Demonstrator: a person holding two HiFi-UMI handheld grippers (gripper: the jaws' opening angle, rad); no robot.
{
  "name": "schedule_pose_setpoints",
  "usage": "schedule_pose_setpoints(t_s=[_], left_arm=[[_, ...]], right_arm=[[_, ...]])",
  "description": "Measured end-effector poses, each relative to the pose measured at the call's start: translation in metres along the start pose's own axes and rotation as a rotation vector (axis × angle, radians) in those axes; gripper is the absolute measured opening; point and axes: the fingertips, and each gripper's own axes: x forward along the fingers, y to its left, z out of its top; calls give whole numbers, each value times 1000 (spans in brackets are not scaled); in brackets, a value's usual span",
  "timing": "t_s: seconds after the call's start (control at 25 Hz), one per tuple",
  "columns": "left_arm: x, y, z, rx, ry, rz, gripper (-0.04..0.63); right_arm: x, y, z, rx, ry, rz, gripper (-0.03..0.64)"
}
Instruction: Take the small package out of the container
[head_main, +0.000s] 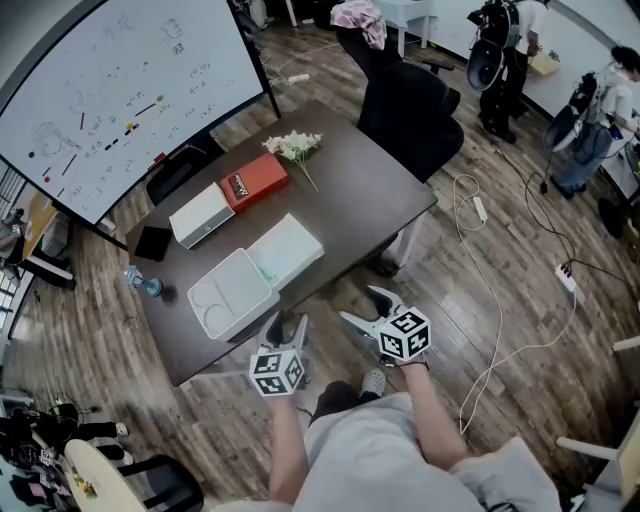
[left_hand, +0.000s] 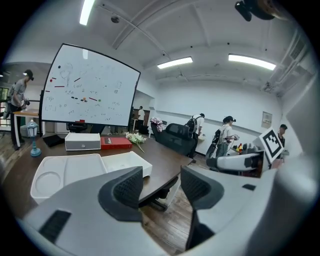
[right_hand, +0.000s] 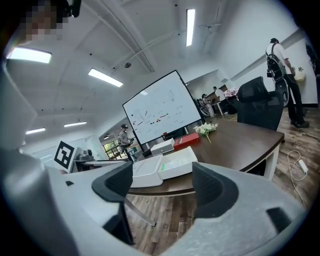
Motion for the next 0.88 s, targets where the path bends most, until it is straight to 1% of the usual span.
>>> schedule_pose_setpoints(t_s=[0.2,0.44,0.6,0.88], left_arm=[[-1,10,2,-17,-3,9,229],[11,19,-9,-29,27,-1,229],[29,40,4,-5,39,-12,229],[61,79,37,7,43,-25,229]], right_arm=[[6,-2,-2,17,11,-9,368],[18,-13,-17,50,43,-27,365],[47,-18,-14,65,49,-29,364],[98,-23,7,77,49,-27,359]])
